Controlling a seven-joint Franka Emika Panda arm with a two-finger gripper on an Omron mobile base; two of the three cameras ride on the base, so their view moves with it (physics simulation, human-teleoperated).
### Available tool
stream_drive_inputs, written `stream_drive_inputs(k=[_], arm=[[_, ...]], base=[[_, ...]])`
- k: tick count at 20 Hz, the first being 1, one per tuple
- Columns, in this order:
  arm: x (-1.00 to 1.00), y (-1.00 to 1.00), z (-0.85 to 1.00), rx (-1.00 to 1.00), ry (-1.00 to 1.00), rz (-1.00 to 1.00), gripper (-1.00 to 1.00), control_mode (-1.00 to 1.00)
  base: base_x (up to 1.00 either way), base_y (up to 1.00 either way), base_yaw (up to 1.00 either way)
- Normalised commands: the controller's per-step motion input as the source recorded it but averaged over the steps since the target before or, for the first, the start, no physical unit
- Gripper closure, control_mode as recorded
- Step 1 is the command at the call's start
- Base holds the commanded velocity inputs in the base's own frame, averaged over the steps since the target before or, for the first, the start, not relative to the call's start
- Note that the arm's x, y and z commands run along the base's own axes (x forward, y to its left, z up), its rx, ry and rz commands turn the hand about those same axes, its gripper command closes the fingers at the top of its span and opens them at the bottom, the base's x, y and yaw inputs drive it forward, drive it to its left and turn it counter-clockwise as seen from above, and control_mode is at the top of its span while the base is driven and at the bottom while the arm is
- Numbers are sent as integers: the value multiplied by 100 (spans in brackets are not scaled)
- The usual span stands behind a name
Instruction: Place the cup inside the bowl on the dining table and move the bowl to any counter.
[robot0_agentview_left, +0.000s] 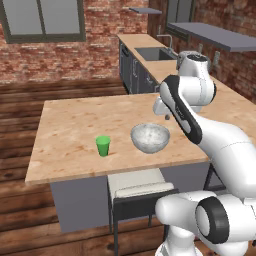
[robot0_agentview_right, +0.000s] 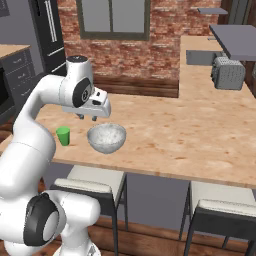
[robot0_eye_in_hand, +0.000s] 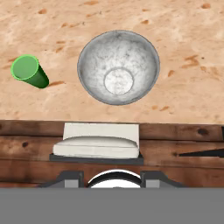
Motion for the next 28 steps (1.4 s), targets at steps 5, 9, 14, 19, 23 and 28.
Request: stream_drive_inputs(k=[5,9,14,19,23,28], arm=[[0,11,0,0,0,-2,-100,-100],[0,25,0,0,0,-2,-100,-100],[0,38,0,0,0,0,-100,-100],[1,40,0,0,1,0,-100,-100],[1,37,0,0,0,0,-100,-100],[0,30,0,0,0,0,-100,-100]], base=[[0,0,0],[0,0,0],[0,0,0],[0,0,0],[0,0,0],[0,0,0]])
